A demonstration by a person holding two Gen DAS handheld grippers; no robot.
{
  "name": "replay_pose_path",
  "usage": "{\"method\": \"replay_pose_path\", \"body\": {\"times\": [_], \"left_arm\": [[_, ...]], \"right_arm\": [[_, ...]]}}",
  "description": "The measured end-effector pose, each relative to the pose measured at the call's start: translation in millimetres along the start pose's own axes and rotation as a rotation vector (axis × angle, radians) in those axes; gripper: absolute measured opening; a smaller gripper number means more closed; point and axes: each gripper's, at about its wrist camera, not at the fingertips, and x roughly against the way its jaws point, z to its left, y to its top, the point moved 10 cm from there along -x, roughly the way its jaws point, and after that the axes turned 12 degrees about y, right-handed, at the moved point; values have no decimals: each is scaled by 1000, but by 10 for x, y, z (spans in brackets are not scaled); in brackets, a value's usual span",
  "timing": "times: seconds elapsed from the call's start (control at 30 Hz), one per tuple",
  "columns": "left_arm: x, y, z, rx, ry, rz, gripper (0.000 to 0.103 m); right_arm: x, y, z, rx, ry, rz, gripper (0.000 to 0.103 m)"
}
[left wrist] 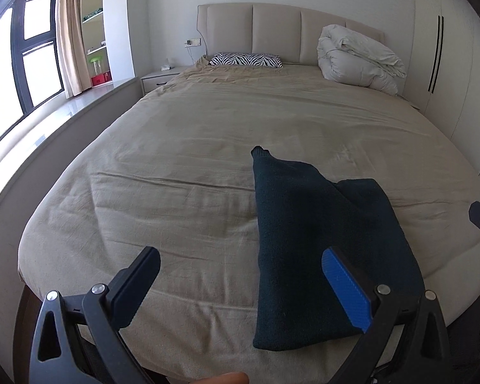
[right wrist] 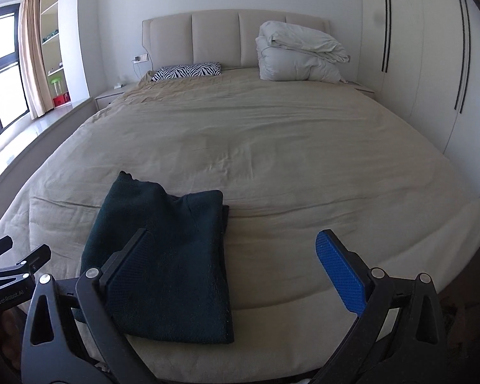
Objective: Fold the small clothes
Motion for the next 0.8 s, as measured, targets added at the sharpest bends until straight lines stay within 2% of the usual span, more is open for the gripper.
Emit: {"method": "replay_pose_path", "body": {"times": [0.2, 0.5, 0.8], "left_arm": [[-157, -183, -33, -2, -11, 64, 103], [-255, -283, -28, -9, 5, 87, 103], [-287, -340, -76, -18, -2, 98, 103]], "right_arm": [[-207, -263, 50, -23, 18, 77, 103], [-417, -527, 136, 6, 5, 155, 103], [-497, -654, 154, 12, -4, 187, 103]]}}
